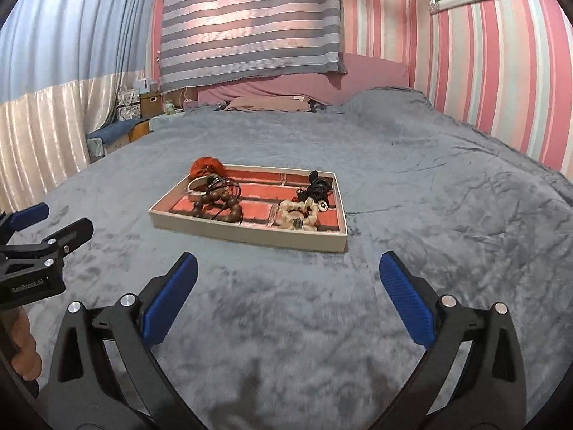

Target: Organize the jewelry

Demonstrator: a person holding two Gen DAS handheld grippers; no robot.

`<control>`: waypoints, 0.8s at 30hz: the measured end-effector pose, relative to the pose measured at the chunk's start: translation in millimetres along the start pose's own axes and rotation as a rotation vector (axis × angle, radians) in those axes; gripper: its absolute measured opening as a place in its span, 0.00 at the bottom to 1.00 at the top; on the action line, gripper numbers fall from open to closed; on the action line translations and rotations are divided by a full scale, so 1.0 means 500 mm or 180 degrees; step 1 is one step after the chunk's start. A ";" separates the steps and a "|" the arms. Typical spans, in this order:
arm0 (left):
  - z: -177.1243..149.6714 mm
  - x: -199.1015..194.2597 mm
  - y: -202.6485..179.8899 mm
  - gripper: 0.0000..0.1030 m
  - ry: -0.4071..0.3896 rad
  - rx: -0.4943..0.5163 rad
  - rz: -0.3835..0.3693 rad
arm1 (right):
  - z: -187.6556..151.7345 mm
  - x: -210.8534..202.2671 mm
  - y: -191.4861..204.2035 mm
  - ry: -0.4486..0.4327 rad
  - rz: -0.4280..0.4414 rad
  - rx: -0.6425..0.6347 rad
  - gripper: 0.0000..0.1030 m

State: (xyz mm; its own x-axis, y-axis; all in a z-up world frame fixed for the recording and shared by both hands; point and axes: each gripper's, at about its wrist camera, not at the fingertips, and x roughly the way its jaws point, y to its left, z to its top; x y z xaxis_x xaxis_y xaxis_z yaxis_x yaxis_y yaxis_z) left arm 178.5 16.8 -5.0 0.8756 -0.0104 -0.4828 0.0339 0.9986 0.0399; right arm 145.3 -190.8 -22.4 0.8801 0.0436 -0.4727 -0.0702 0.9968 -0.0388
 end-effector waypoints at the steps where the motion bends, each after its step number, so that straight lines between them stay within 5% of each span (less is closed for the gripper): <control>1: -0.005 -0.014 -0.002 0.95 -0.0016 0.0010 0.0013 | -0.006 -0.014 0.001 -0.0022 -0.0021 0.0009 0.96; 11: -0.047 -0.131 -0.009 0.95 -0.0138 0.0007 0.0061 | -0.040 -0.138 0.006 -0.0169 -0.0004 0.0090 0.96; 24: -0.058 -0.180 -0.010 0.95 -0.0193 -0.0054 0.0076 | -0.052 -0.197 0.010 -0.0303 -0.0085 0.0053 0.96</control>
State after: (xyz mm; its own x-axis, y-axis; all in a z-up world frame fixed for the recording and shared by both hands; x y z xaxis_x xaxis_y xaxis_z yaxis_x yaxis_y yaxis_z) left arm 85.2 14.0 12.8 0.9037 0.0108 -0.4280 0.0050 0.9994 0.0357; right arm 46.3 -191.8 1.2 0.9223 0.0224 -0.3859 -0.0391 0.9986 -0.0353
